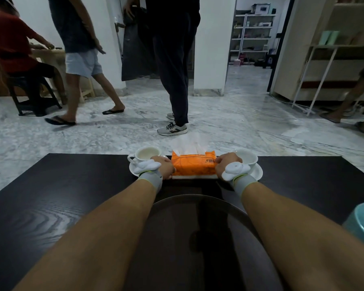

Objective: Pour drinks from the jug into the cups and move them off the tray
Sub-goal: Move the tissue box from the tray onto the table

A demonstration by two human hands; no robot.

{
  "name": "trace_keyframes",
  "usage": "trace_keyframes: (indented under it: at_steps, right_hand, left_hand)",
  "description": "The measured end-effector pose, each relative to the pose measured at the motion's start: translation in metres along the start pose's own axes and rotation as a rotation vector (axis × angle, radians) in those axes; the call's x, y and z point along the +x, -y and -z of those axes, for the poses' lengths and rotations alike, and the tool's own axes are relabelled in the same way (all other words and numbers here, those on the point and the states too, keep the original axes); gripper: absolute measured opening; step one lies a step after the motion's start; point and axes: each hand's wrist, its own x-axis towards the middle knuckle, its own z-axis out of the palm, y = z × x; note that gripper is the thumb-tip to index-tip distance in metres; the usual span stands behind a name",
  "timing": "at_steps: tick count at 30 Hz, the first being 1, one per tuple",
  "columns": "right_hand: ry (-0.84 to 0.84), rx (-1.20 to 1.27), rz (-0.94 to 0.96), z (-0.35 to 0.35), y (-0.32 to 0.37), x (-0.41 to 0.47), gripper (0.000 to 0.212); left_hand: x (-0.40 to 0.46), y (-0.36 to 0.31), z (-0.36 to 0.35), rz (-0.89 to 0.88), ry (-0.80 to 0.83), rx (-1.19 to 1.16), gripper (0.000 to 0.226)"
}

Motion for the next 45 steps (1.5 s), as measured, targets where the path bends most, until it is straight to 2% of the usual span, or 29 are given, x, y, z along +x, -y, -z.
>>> trace_keyframes:
  at_steps: [3,7,10,15,18,19,22,27,33,35,36,40,45]
  right_hand:
    - [0.019,0.060,-0.026,0.011,0.003,-0.007,0.034]
    - [0.013,0.036,0.005,0.021,0.002,-0.013,0.019]
    - [0.000,0.016,-0.001,0.022,-0.001,-0.014,0.031]
    - [0.001,-0.022,-0.019,0.041,-0.004,-0.029,0.032]
    - [0.031,-0.053,0.001,0.055,-0.009,-0.050,0.033]
    - [0.037,-0.021,-0.021,0.057,-0.010,-0.050,0.034]
    - [0.077,0.135,-0.045,0.063,-0.017,-0.069,0.032]
    - [0.133,0.131,-0.070,0.071,-0.023,-0.100,0.011]
    - [0.220,0.049,-0.031,0.073,-0.034,-0.132,0.037]
    - [0.245,-0.219,0.079,0.069,-0.038,-0.146,0.042]
    - [0.254,-0.247,0.081,0.068,-0.042,-0.151,0.042]
    - [0.231,0.046,-0.020,0.070,-0.045,-0.167,0.036]
    - [0.253,0.087,-0.095,0.065,-0.059,-0.178,0.031]
  left_hand:
    - [-0.007,-0.004,0.001,0.015,0.010,0.010,0.026]
    - [-0.018,-0.011,0.004,0.046,0.039,0.004,0.024]
    - [-0.027,-0.014,0.009,0.058,0.039,0.031,0.005]
    - [-0.049,-0.016,0.022,0.067,0.032,0.092,0.034]
    - [-0.076,-0.021,0.033,0.113,0.068,0.075,0.009]
    - [-0.079,-0.022,0.033,0.124,0.078,0.069,0.007]
    - [-0.102,-0.018,0.039,0.111,0.096,0.074,0.024]
    - [-0.131,-0.005,0.049,0.126,0.133,0.108,0.031]
    - [-0.168,0.012,0.054,0.116,0.163,0.168,0.030]
    - [-0.178,0.018,0.053,0.105,0.161,0.179,0.030]
    - [-0.184,0.021,0.053,0.102,0.164,0.179,0.029]
    - [-0.194,0.027,0.057,0.104,0.154,0.185,0.027]
    - [-0.206,0.036,0.056,0.119,0.157,0.195,0.025]
